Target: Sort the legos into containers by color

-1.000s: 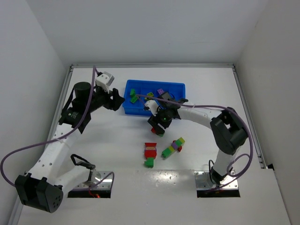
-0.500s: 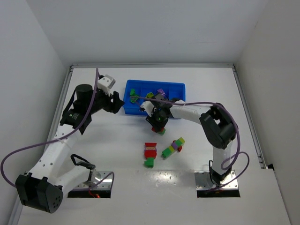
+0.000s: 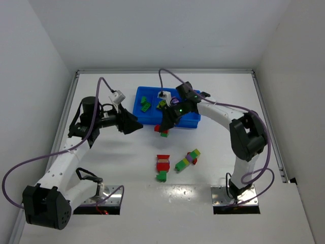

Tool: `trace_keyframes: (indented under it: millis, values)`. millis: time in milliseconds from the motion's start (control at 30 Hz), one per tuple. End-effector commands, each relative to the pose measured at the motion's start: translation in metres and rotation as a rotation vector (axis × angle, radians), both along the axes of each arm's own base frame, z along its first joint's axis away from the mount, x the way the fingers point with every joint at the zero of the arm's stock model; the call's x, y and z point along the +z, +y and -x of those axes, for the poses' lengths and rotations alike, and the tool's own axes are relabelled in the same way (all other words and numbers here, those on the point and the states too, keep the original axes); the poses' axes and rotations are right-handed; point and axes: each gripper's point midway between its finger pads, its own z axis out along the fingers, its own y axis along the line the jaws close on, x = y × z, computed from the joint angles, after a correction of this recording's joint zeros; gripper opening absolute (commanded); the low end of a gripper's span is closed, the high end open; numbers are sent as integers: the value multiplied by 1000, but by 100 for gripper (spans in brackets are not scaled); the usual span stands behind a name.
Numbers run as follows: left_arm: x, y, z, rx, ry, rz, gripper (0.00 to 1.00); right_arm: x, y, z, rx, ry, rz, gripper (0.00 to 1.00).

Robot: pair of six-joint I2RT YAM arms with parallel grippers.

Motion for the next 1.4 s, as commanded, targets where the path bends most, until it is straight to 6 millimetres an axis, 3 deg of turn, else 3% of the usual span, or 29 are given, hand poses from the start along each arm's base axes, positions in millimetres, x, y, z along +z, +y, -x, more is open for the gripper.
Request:
trace_keyframes:
  millis: [0,67,100,167,200,367,433,633,933,1167,1367]
  values:
    - [26,-19,24,-214,10,166,68,102,27,17,156,104,-391,8]
    - [34,-22,26,-240,19,216,70,116,32,13,129,146,-416,9]
    - [37,-24,23,-237,23,239,71,131,38,4,138,67,-476,9]
    - [41,-25,20,-237,19,253,71,149,43,0,94,114,-514,9]
    - [46,-25,15,-230,2,258,72,165,47,-5,111,46,-569,9]
    - [56,-26,-4,-186,-29,263,72,184,54,-16,85,63,-622,9]
    - [57,-26,-9,-175,-28,263,72,178,55,-17,82,71,-621,9]
    - [55,-26,-20,-154,-38,264,72,188,51,-8,94,67,-632,9]
    - [65,-31,-25,-165,-37,295,72,187,56,-2,114,64,-633,9]
    - [70,-42,-13,-227,-39,299,67,183,57,-3,114,63,-630,9]
    - [68,-48,-8,-255,-16,301,53,190,58,-5,120,48,-639,9]
